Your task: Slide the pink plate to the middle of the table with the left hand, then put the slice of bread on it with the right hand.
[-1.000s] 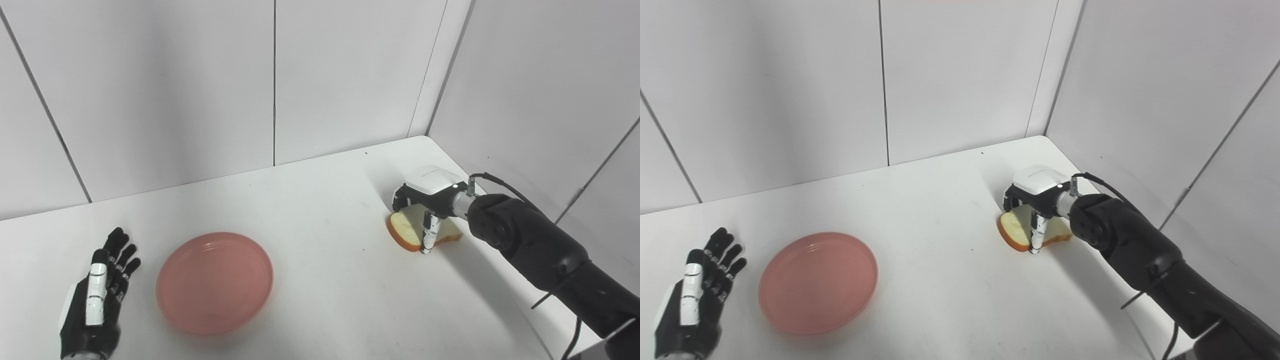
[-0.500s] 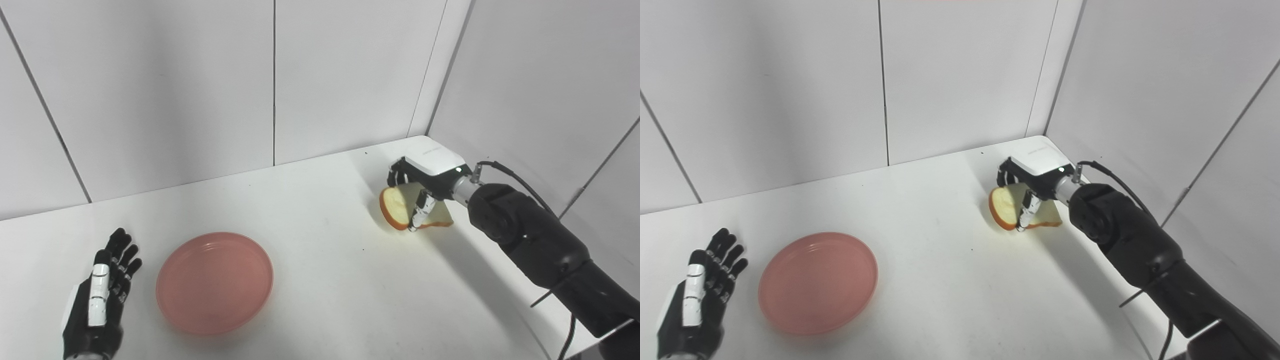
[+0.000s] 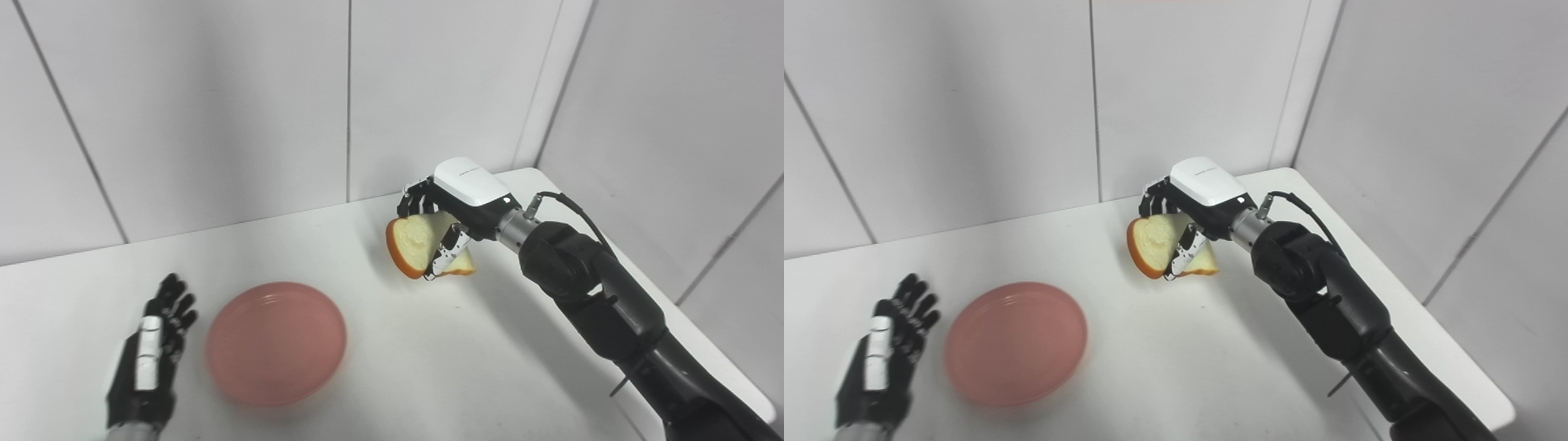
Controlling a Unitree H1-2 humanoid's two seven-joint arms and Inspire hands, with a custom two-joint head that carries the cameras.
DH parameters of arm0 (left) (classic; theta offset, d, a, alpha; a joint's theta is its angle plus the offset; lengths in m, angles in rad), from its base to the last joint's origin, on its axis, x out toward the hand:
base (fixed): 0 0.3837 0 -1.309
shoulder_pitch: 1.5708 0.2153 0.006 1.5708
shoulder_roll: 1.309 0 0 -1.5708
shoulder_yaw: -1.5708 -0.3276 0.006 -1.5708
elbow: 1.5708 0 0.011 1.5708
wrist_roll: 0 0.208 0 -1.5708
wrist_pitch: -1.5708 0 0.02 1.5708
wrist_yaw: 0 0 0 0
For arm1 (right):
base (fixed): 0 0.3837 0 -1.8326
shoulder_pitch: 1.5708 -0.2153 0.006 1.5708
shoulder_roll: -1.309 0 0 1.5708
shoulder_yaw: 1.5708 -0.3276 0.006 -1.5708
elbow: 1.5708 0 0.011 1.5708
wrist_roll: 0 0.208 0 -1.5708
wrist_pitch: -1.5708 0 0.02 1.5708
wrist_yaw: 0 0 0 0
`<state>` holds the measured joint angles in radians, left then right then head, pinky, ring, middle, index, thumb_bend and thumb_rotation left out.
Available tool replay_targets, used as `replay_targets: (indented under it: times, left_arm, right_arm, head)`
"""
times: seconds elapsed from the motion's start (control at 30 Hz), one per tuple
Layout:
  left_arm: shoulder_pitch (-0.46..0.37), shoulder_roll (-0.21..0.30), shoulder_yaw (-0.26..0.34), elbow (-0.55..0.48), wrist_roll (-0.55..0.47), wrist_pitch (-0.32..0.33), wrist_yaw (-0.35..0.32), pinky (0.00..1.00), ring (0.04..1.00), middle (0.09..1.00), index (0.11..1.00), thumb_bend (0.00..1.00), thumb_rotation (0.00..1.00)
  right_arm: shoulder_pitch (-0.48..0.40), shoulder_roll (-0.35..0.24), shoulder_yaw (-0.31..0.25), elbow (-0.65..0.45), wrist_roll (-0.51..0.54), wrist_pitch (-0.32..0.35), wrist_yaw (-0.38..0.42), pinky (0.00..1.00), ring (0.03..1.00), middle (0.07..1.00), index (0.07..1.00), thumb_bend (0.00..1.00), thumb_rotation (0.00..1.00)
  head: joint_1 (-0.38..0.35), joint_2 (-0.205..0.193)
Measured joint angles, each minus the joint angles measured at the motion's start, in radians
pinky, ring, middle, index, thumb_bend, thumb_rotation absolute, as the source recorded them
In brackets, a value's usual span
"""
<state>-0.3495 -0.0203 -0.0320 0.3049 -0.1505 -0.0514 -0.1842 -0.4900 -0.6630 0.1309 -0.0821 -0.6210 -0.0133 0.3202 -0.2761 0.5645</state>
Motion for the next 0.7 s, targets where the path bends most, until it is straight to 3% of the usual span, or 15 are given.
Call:
replay_targets:
  times: [0.07, 0.1, 0.27, 0.3, 0.53, 0.7]
  left_arm:
    - [0.000, -0.004, -0.008, -0.001, 0.014, 0.000, 0.011, 0.99, 0.971, 0.980, 0.917, 0.71, 0.98]
    - [0.000, -0.011, -0.010, -0.001, 0.019, 0.000, 0.020, 0.99, 0.969, 0.978, 0.916, 0.69, 0.99]
    - [0.001, -0.050, -0.033, 0.001, 0.046, -0.002, 0.042, 1.00, 0.966, 0.983, 0.934, 0.65, 1.00]
    - [0.002, -0.059, -0.037, 0.001, 0.053, -0.002, 0.048, 0.99, 0.962, 0.981, 0.934, 0.64, 1.00]
    - [-0.001, -0.096, -0.042, 0.019, 0.079, -0.020, 0.084, 0.96, 0.962, 0.982, 0.935, 0.65, 1.00]
    - [-0.013, -0.101, -0.049, 0.045, 0.107, -0.047, 0.106, 0.96, 0.956, 0.976, 0.927, 0.68, 1.00]
  right_arm:
    - [-0.021, 0.031, 0.016, 0.002, 0.000, -0.001, 0.002, 0.42, 0.435, 0.514, 0.497, 0.52, 0.00]
    - [-0.031, 0.045, 0.024, 0.006, 0.002, -0.002, 0.002, 0.42, 0.438, 0.514, 0.493, 0.52, 0.00]
    - [-0.078, 0.095, 0.065, 0.042, 0.020, -0.039, 0.002, 0.40, 0.428, 0.500, 0.507, 0.52, 0.00]
    - [-0.087, 0.108, 0.076, 0.042, 0.022, -0.046, 0.002, 0.40, 0.431, 0.504, 0.503, 0.52, 0.00]
    - [-0.135, 0.176, 0.146, 0.069, 0.026, -0.097, 0.007, 0.37, 0.408, 0.489, 0.524, 0.52, 0.00]
    - [-0.159, 0.225, 0.197, 0.066, 0.013, -0.099, 0.054, 0.37, 0.400, 0.477, 0.526, 0.52, 0.00]
  head:
    - [0.056, 0.003]
    - [0.119, 0.005]
    - [0.199, 0.006]
    - [0.246, 0.008]
    - [0.314, 0.009]
    - [0.357, 0.012]
